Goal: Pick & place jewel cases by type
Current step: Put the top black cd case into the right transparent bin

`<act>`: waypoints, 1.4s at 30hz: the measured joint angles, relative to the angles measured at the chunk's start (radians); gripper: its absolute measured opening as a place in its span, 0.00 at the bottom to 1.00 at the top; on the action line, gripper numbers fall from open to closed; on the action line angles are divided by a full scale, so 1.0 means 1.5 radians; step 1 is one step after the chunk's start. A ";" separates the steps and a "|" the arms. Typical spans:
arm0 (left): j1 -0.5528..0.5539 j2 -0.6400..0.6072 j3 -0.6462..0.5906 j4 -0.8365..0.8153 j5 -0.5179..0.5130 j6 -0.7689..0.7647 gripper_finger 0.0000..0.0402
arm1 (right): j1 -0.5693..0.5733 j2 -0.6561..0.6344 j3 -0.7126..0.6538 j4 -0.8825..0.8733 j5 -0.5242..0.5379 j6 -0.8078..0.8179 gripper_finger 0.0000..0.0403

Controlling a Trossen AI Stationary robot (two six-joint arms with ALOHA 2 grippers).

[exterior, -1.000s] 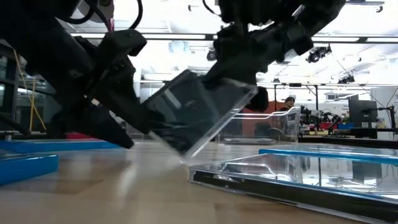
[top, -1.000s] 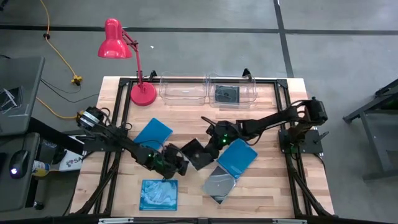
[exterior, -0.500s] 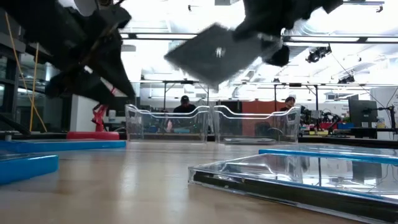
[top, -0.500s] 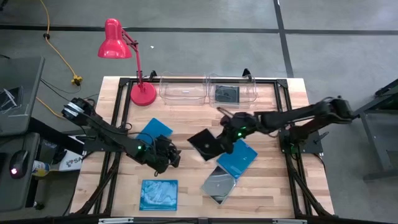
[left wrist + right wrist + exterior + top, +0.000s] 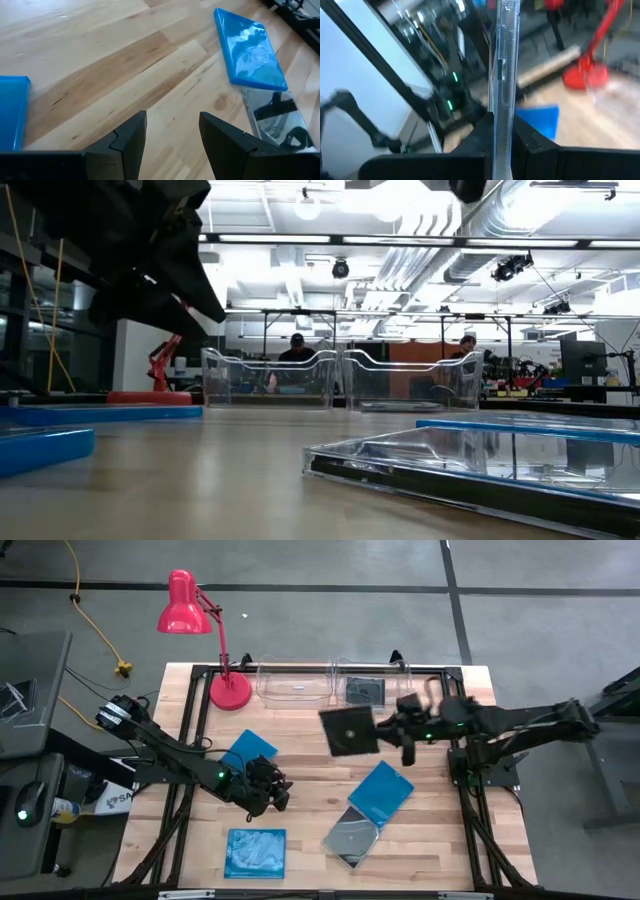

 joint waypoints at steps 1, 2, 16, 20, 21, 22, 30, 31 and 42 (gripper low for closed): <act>0.000 0.000 0.000 0.001 0.000 0.001 0.45 | 0.001 -0.012 0.000 0.010 0.009 -0.010 0.03; 0.000 0.000 0.000 0.003 0.001 0.004 0.45 | 0.003 -0.021 0.000 0.017 0.017 -0.020 0.03; 0.000 0.029 0.001 0.034 0.006 0.030 0.45 | 0.055 -0.052 0.000 0.279 0.034 -0.218 0.04; 0.000 0.063 0.000 0.066 0.013 0.028 0.45 | 0.075 -0.052 0.000 0.336 0.015 -0.257 0.04; 0.000 0.072 0.002 0.078 0.021 0.028 0.45 | 0.079 -0.051 0.000 0.347 0.015 -0.262 0.04; 0.000 0.076 0.002 0.078 0.025 0.028 0.45 | 0.083 -0.051 0.000 0.355 0.015 -0.267 0.03; 0.000 0.116 0.001 0.125 0.047 0.025 0.45 | 0.104 -0.051 0.000 0.407 0.015 -0.298 0.03; 0.000 0.115 -0.001 0.127 0.043 0.025 0.45 | 0.105 -0.051 0.000 0.412 0.014 -0.301 0.03; 0.000 0.114 0.001 0.143 0.044 0.030 0.45 | 0.104 -0.048 0.000 0.563 -0.233 -0.289 0.04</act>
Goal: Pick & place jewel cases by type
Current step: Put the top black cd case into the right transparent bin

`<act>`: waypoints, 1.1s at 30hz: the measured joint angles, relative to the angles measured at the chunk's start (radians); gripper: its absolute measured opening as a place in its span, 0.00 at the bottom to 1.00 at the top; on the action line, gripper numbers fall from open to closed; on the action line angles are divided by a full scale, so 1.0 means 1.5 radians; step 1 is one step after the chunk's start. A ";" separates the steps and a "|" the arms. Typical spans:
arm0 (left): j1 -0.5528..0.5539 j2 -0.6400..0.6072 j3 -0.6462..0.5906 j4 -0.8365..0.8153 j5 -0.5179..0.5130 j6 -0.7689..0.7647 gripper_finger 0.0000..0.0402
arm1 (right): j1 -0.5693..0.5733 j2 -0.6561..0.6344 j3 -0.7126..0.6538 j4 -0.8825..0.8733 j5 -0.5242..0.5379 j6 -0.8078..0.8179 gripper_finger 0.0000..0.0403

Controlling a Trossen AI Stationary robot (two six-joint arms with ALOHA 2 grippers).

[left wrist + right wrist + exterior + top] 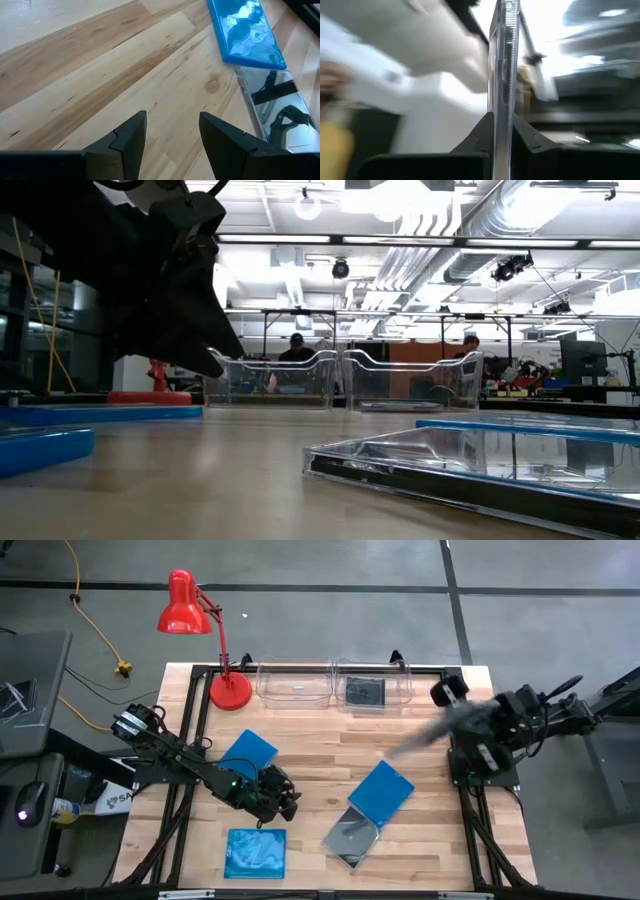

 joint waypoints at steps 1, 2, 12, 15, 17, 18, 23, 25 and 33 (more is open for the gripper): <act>0.000 0.000 0.000 0.000 0.000 0.000 0.45 | -0.001 0.000 0.000 0.014 -0.040 0.012 0.04; 0.000 0.000 0.000 -0.001 -0.001 0.000 0.45 | -0.001 0.000 0.000 0.028 -0.080 0.024 0.03; 0.000 0.000 -0.001 0.002 -0.002 0.000 0.45 | 0.027 0.001 0.000 0.078 -0.373 0.093 0.05; 0.000 0.000 -0.001 0.003 -0.002 -0.002 0.45 | 0.040 0.004 0.000 0.076 -0.415 0.092 0.03; 0.000 0.000 -0.001 0.003 -0.002 -0.002 0.45 | 0.046 0.006 0.000 0.075 -0.431 0.092 0.02; 0.000 0.000 -0.001 0.003 -0.002 -0.002 0.45 | 0.049 0.006 0.000 0.075 -0.439 0.093 0.02; 0.000 0.000 -0.001 0.004 -0.002 -0.002 0.45 | 0.066 0.006 0.000 0.058 -0.448 0.097 0.04; 0.000 0.000 -0.001 0.004 -0.002 -0.003 0.45 | 0.070 0.006 0.000 0.051 -0.447 0.098 0.05; 0.000 0.000 -0.001 0.019 -0.011 -0.004 0.45 | 0.068 0.006 0.000 0.014 -0.381 0.109 0.04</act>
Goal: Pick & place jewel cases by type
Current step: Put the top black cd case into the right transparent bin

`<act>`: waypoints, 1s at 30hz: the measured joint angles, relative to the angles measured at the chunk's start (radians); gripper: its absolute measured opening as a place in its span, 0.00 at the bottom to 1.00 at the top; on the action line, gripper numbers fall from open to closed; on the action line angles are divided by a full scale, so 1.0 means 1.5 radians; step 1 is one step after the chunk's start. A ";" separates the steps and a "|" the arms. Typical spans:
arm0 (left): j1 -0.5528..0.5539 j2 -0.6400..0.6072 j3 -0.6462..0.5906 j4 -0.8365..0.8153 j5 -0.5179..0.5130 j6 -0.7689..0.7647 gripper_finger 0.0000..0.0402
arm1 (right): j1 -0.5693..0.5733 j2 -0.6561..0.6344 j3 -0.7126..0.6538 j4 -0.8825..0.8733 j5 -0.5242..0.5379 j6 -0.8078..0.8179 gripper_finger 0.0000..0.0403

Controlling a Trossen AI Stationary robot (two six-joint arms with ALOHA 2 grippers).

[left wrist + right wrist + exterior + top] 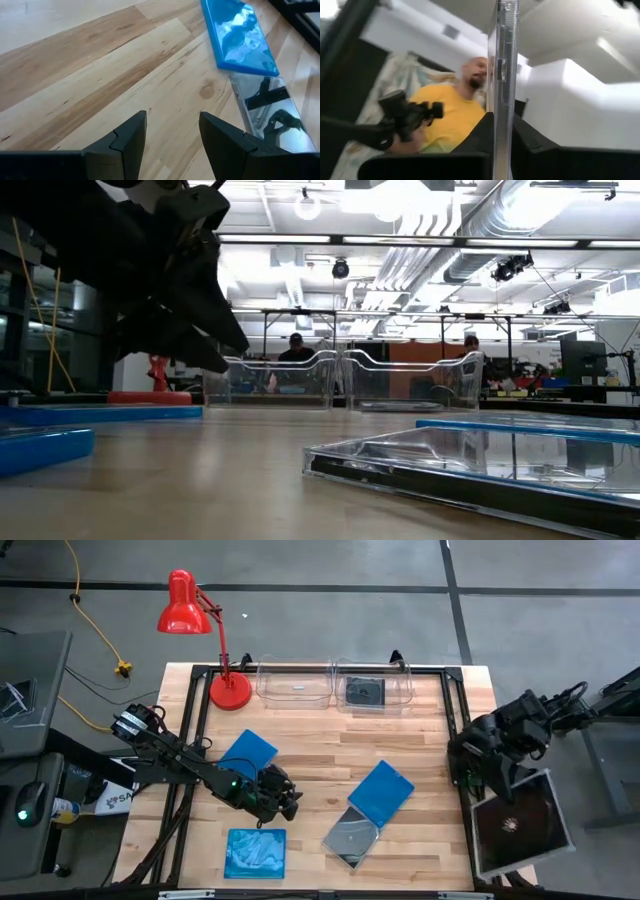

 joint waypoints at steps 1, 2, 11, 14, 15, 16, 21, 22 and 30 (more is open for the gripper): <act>0.000 0.000 0.000 0.002 -0.005 0.000 0.45 | -0.001 0.000 0.000 -0.008 0.020 0.005 0.05; 0.000 0.000 0.000 0.002 -0.008 0.000 0.45 | -0.004 0.000 0.000 -0.016 0.039 0.011 0.06; 0.000 0.000 0.000 0.016 -0.015 0.000 0.45 | -0.039 0.000 0.000 -0.057 0.213 0.019 0.02; 0.000 0.000 0.000 0.019 -0.016 0.000 0.45 | -0.056 0.000 0.000 -0.063 0.290 0.038 0.05; 0.000 0.000 0.000 0.021 -0.017 0.000 0.45 | -0.062 0.000 0.000 -0.066 0.322 0.046 0.06; 0.000 0.000 0.000 0.022 -0.017 -0.001 0.45 | -0.067 0.000 0.000 -0.071 0.353 0.049 0.07; 0.000 0.000 0.000 0.022 -0.024 -0.001 0.45 | -0.092 0.000 0.000 -0.159 0.536 0.075 0.05; 0.000 0.000 0.000 0.023 -0.026 -0.001 0.45 | -0.097 0.000 0.000 -0.184 0.577 0.083 0.03; 0.000 0.000 0.000 0.023 -0.026 -0.001 0.45 | -0.152 0.001 0.000 -0.374 0.794 0.120 0.06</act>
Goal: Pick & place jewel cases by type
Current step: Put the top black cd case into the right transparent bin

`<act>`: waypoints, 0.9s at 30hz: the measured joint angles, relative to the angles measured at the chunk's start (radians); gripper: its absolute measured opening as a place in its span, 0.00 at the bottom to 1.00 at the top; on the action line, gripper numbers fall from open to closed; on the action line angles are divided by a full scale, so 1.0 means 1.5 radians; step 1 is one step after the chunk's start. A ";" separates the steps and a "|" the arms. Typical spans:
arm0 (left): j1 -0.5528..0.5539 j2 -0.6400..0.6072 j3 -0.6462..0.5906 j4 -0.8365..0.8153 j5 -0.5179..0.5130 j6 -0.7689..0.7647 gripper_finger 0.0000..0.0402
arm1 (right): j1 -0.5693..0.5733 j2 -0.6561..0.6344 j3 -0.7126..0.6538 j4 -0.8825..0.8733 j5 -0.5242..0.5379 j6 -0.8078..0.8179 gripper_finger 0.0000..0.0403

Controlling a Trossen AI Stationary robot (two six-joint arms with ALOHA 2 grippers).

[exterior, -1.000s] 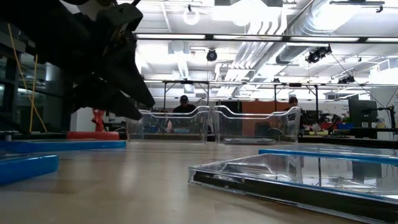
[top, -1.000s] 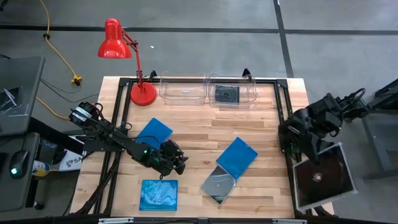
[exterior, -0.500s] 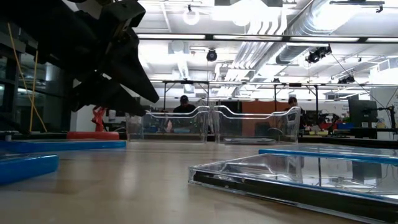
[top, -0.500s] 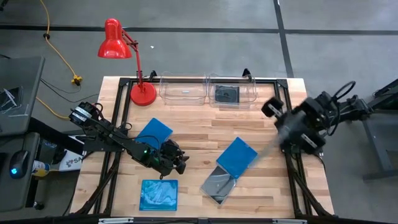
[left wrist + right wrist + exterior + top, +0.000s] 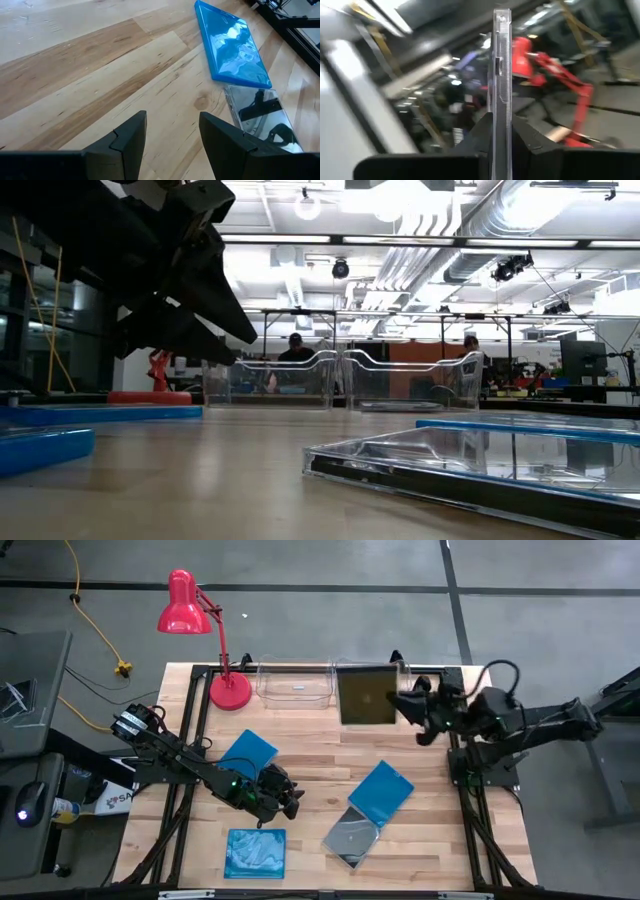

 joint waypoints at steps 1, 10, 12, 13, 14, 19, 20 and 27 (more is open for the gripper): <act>0.000 0.000 0.000 0.000 0.000 0.000 0.45 | -0.011 0.000 0.000 -0.018 0.010 0.003 0.06; 0.000 0.000 0.000 0.000 -0.001 0.000 0.45 | -0.115 -0.001 0.000 -0.127 0.065 0.047 0.05; 0.000 0.000 0.000 0.000 -0.001 0.003 0.45 | -0.138 -0.001 0.000 -0.169 0.066 0.051 0.05; 0.000 0.000 0.000 0.000 -0.001 0.005 0.45 | -0.150 0.000 0.000 -0.192 0.060 0.051 0.04; 0.000 0.000 0.000 -0.001 -0.001 0.008 0.45 | -0.162 0.000 0.000 -0.216 0.052 0.051 0.02; 0.000 0.000 0.000 -0.010 -0.001 0.030 0.45 | -0.217 0.006 0.000 -0.310 0.013 0.051 0.04; 0.000 0.000 0.000 -0.011 0.000 0.036 0.45 | -0.227 0.007 -0.001 -0.315 0.002 0.051 0.04; 0.000 -0.024 0.000 -0.011 0.018 0.075 0.45 | -0.268 0.010 -0.001 -0.341 -0.078 0.042 0.02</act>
